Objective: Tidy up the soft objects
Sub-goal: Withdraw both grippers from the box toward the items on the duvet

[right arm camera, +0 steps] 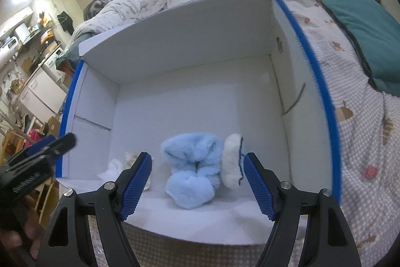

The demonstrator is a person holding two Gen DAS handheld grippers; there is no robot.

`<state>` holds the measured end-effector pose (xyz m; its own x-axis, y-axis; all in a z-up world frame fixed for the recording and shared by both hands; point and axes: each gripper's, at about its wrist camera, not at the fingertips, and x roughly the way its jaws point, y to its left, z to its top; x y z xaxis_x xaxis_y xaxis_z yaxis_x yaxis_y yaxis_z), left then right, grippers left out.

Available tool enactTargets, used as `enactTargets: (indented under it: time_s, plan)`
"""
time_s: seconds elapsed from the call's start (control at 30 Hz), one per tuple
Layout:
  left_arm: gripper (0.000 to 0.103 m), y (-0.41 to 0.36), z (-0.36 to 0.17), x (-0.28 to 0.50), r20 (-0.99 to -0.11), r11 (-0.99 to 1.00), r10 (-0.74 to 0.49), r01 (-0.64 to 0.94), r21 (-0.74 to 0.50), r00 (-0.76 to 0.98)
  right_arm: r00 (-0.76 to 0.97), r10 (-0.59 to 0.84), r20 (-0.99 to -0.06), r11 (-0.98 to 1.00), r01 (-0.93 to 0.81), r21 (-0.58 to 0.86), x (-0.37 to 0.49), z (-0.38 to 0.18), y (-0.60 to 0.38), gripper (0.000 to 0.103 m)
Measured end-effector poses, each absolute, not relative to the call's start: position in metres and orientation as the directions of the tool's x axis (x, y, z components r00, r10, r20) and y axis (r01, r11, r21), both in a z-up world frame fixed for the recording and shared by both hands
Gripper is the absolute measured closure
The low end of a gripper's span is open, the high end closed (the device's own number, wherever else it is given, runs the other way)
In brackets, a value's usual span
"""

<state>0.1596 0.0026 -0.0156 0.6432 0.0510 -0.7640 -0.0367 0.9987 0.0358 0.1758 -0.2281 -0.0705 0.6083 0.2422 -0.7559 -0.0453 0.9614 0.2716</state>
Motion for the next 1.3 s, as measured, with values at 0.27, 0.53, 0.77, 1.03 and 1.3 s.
enactTargets:
  time_s: [0.27, 0.53, 0.77, 1.03, 1.3]
  plan:
    - [0.039, 0.023, -0.013, 0.126, -0.77, 0.997, 0.062, -0.076, 0.018, 0.635, 0.63, 0.204, -0.749, 0.973, -0.045, 0.227, 0.147, -0.057, -0.234, 0.023]
    - [0.039, 0.034, -0.013, 0.099, -0.776, 0.994, 0.059, -0.106, -0.01, 0.628, 0.638, 0.214, -0.739, 0.969, -0.042, 0.244, 0.114, -0.051, -0.242, 0.023]
    - [0.039, 0.039, -0.02, 0.08, -0.788, 0.992, 0.083, -0.124, 0.008, 0.609, 0.616, 0.219, -0.757, 0.966, -0.027, 0.258, 0.098, -0.058, -0.245, 0.023]
    - [0.039, 0.05, -0.035, 0.076, -0.827, 0.986, 0.074, -0.167, -0.025, 0.557, 0.57, 0.257, -0.781, 0.958, -0.046, 0.281, 0.091, -0.07, -0.238, 0.023]
    - [0.039, 0.063, -0.062, 0.08, -0.882, 0.967, 0.003, -0.226, -0.117, 0.472, 0.533, 0.304, -0.79, 0.936, -0.014, 0.351, 0.097, -0.08, -0.242, 0.023]
